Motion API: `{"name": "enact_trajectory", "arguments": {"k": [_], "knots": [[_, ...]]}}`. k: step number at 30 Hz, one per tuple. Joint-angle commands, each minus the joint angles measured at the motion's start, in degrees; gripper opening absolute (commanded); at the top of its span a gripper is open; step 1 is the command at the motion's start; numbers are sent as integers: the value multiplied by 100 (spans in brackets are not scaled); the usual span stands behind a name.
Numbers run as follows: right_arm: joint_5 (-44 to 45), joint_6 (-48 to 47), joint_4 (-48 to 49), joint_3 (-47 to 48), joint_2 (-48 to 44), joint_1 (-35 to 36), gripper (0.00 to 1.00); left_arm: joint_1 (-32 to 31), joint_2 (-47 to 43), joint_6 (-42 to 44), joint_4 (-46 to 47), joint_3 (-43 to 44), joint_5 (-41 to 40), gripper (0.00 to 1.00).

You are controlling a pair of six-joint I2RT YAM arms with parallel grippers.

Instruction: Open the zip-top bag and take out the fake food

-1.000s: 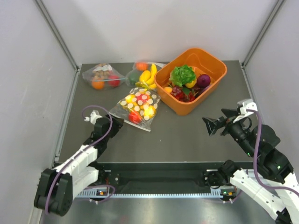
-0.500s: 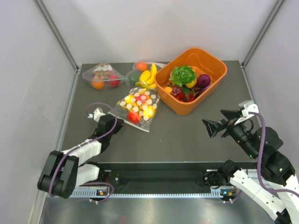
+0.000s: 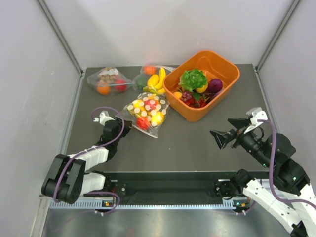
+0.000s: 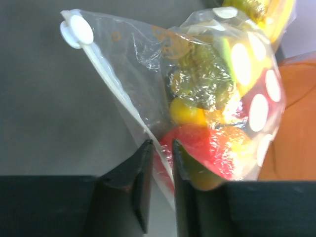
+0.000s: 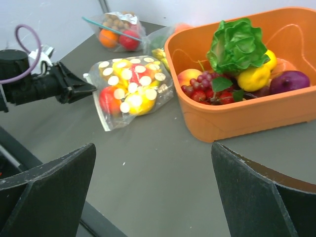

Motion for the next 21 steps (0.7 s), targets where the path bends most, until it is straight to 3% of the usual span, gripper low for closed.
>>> {"name": "enact_trajectory", "arguments": {"k": [1,3,9,12,21], "knots": [[-369,-21,120,-1,67,62,100,-20,242,10,461,124,115,24],[-334,-21,120,-19,32,62,100,-12,260,54,478,150,150,4],[-281,-39,67,-80,-21,71,100,-21,6,458,504,124,412,0],[-272,-30,41,-98,-30,62,100,-21,-538,713,321,71,589,0],[-439,-39,146,-238,242,62,100,-12,-2938,1635,-2121,782,695,0]]}}
